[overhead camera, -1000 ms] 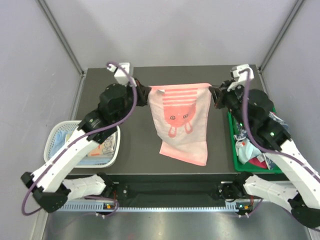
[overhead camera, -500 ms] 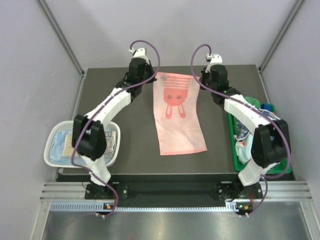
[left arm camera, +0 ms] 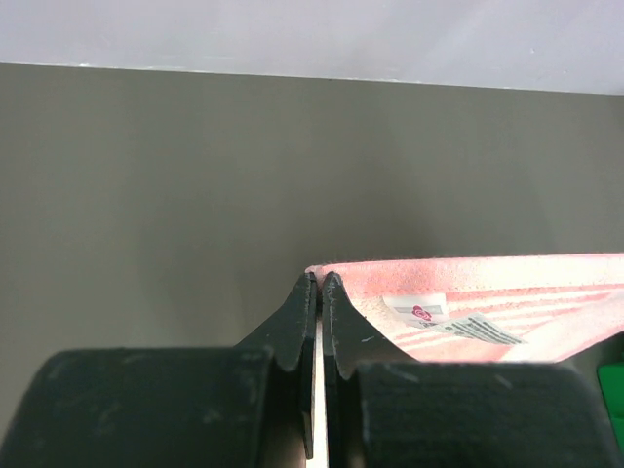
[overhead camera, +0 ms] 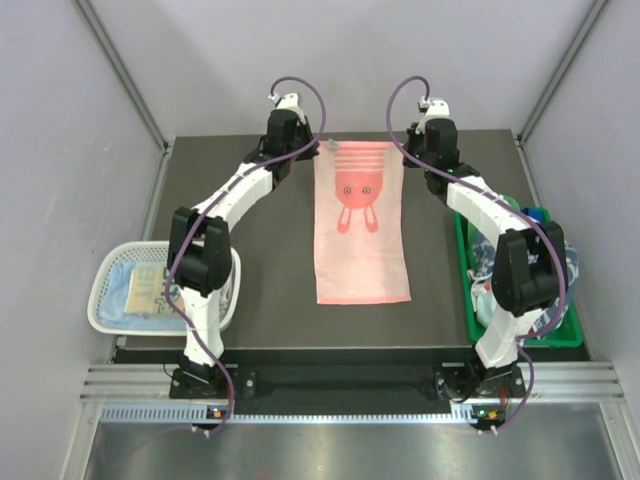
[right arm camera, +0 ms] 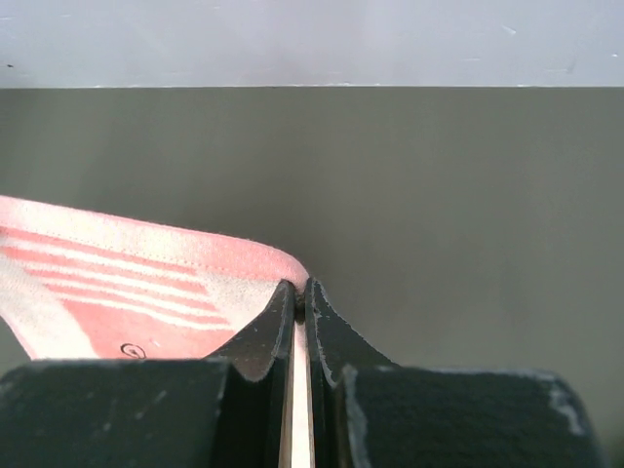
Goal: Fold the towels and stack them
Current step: Fold the towel
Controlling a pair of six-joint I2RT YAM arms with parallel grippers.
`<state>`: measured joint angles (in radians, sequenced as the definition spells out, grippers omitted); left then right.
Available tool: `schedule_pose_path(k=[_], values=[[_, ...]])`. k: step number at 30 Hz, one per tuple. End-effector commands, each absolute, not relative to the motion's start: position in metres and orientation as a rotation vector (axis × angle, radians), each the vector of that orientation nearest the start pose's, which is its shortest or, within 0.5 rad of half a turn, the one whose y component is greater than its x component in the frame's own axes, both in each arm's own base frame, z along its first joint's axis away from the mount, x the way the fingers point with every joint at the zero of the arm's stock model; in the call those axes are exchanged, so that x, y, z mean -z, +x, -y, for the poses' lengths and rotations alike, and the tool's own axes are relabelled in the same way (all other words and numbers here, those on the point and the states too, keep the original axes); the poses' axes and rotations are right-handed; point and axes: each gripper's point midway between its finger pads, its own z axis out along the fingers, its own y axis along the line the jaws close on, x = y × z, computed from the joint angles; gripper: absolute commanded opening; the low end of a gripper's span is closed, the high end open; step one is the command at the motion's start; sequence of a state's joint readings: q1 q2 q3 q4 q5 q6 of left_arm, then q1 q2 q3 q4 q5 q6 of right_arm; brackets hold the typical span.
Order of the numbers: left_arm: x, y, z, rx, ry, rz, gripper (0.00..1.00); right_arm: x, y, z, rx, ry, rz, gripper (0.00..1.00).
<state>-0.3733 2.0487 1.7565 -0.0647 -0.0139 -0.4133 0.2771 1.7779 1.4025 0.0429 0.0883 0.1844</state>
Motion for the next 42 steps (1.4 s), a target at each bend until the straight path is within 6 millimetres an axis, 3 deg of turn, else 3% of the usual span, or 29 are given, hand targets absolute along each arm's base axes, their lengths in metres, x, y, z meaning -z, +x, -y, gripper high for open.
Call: schedule_pose_path(k=[1,4,5,6,7,9,10,11,13,18,19,20,22,23,25,26,27,32,42], values=[[-0.244,0.584,0.207,0.453,-0.097,-1.876,0.00,-0.251,0.536,-0.112,-0.181,0.042,-1.837,0.00],[-0.230,0.565,0.209,0.496,-0.089,-1.907,0.00,-0.243,0.524,-0.114,-0.212,0.057,-1.865,0.00],[-0.243,0.560,0.209,0.514,-0.087,-1.874,0.00,-0.240,0.521,-0.113,-0.217,0.065,-1.873,0.00],[-0.240,0.555,0.208,0.523,-0.095,-1.879,0.00,-0.229,0.514,-0.112,-0.223,0.078,-1.902,0.00],[-0.220,0.543,0.211,0.551,-0.080,-1.926,0.00,-0.230,0.508,-0.112,-0.230,0.085,-1.904,0.00],[-0.223,0.528,0.212,0.587,-0.088,-1.923,0.00,-0.216,0.495,-0.114,-0.265,0.108,-1.945,0.00],[-0.204,0.515,0.214,0.592,-0.083,-1.964,0.00,-0.219,0.488,-0.117,-0.299,0.102,-1.944,0.00],[-0.209,0.506,0.213,0.595,-0.086,-1.953,0.00,-0.205,0.478,-0.117,-0.310,0.107,-1.976,0.00],[-0.205,0.492,0.219,0.609,-0.075,-1.950,0.00,-0.203,0.466,-0.119,-0.350,0.134,-1.983,0.00],[-0.176,0.447,0.225,0.608,-0.068,-2.015,0.00,-0.167,0.423,-0.117,-0.382,0.167,-2.080,0.00],[-0.173,0.438,0.232,0.615,-0.047,-2.023,0.00,-0.172,0.417,-0.116,-0.389,0.176,-2.068,0.00],[-0.164,0.430,0.225,0.575,-0.064,-2.040,0.00,-0.159,0.407,-0.114,-0.388,0.187,-2.097,0.00],[-0.155,0.418,0.229,0.582,-0.054,-2.061,0.00,-0.158,0.394,-0.120,-0.431,0.164,-2.103,0.00],[-0.154,0.411,0.230,0.594,-0.050,-2.065,0.00,-0.144,0.383,-0.120,-0.435,0.165,-2.130,0.00],[-0.140,0.394,0.235,0.589,-0.025,-2.094,0.00,-0.143,0.371,-0.121,-0.458,0.152,-2.121,0.00],[-0.141,0.388,0.236,0.588,-0.022,-2.093,0.00,-0.128,0.359,-0.119,-0.456,0.154,-2.154,0.00],[-0.132,0.381,0.235,0.580,-0.015,-2.113,0.00,-0.125,0.354,-0.119,-0.458,0.152,-2.158,0.00],[-0.129,0.358,0.242,0.576,-0.004,-2.132,0.00,-0.111,0.325,-0.122,-0.500,0.142,-2.182,0.00],[-0.124,0.329,0.232,0.535,0.007,-2.178,0.00,-0.112,0.297,-0.128,-0.517,0.099,-2.189,0.00]])
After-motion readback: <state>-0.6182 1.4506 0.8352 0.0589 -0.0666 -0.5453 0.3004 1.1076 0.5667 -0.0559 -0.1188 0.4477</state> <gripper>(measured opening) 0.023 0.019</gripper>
